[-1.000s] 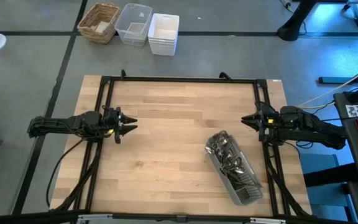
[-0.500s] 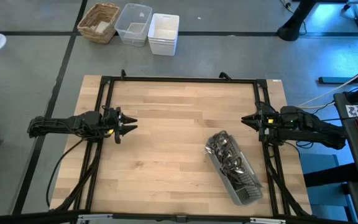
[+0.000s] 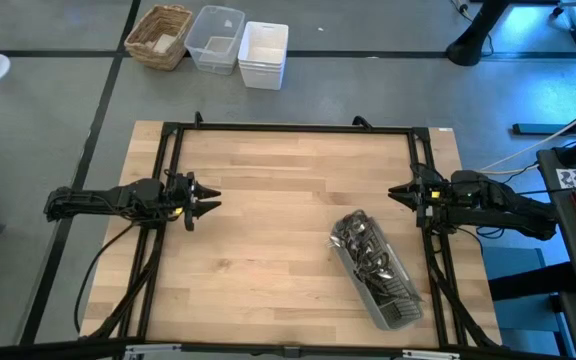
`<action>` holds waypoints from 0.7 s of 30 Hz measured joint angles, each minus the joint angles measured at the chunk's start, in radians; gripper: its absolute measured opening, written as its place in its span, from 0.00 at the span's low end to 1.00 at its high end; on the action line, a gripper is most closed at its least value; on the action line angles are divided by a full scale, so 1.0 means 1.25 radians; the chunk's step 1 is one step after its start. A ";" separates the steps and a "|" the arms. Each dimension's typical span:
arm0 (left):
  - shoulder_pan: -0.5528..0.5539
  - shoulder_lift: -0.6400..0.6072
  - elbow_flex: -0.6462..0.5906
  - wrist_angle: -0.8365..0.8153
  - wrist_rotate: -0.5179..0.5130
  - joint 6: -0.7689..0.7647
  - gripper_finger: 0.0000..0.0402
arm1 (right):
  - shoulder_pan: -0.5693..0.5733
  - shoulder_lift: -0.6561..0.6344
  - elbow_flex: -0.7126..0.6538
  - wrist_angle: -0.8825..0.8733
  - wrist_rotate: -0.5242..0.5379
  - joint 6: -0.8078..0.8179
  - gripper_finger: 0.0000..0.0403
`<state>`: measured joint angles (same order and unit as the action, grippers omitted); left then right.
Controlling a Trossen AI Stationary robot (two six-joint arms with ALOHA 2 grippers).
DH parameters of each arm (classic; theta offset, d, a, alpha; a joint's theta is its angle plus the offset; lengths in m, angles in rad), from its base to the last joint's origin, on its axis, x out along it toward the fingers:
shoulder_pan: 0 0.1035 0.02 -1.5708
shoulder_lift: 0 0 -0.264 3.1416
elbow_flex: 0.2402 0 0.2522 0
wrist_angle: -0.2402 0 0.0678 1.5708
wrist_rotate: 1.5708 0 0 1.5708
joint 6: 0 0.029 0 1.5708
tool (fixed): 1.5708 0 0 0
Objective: Sort silverware
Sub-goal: Return to Home Position
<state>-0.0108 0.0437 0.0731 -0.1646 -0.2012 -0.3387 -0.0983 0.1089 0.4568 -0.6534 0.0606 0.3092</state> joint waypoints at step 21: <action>0.000 0.000 0.000 0.000 0.000 0.005 0.40 | 0.000 0.000 0.000 0.000 0.000 0.000 0.19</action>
<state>-0.0105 0.0439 0.0731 -0.1646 -0.2011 -0.3328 -0.0986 0.1089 0.4568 -0.6535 0.0605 0.3092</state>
